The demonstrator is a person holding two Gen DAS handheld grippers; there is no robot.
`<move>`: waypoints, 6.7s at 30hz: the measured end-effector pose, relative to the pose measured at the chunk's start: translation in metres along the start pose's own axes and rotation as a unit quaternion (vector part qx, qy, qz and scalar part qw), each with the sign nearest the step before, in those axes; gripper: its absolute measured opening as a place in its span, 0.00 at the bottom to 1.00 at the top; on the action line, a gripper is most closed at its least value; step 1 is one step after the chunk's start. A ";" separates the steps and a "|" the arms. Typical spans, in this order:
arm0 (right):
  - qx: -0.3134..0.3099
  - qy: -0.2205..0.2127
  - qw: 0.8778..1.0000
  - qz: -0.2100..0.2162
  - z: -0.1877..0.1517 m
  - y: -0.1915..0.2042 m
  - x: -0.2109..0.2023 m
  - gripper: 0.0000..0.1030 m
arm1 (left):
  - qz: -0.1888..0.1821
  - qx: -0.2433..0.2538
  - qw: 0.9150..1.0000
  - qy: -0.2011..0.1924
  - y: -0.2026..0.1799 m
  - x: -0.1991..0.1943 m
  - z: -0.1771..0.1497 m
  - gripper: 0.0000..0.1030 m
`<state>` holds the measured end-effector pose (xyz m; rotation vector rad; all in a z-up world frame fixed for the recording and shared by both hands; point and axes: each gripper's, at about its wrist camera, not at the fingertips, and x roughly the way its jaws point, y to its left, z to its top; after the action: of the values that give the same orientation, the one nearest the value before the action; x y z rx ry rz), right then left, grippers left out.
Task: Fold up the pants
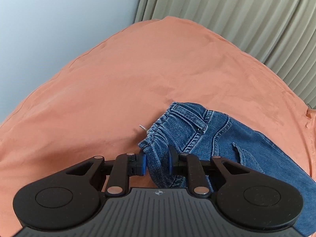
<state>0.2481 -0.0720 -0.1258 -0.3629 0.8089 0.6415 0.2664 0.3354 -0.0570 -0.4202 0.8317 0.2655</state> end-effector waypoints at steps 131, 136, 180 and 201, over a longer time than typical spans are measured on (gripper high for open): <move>0.582 -0.079 0.786 -0.193 -0.307 -0.503 -0.168 0.08 | -0.077 0.295 0.946 0.109 -0.264 -0.007 -0.164 0.66; 0.510 -0.072 0.820 -0.250 -0.283 -0.506 -0.192 0.24 | -0.067 0.294 0.949 0.089 -0.260 -0.011 -0.142 0.66; 0.663 -0.102 0.737 -0.088 -0.335 -0.484 -0.176 0.54 | -0.162 0.300 0.935 0.099 -0.368 0.032 -0.133 0.50; 0.613 -0.138 0.776 -0.057 -0.356 -0.505 -0.144 0.07 | -0.142 0.345 0.921 0.111 -0.482 0.128 -0.157 0.35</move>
<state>0.3079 -0.6971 -0.2152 0.8658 0.7563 -0.0513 0.4333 -0.1555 -0.1252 0.1017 1.0114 -0.3539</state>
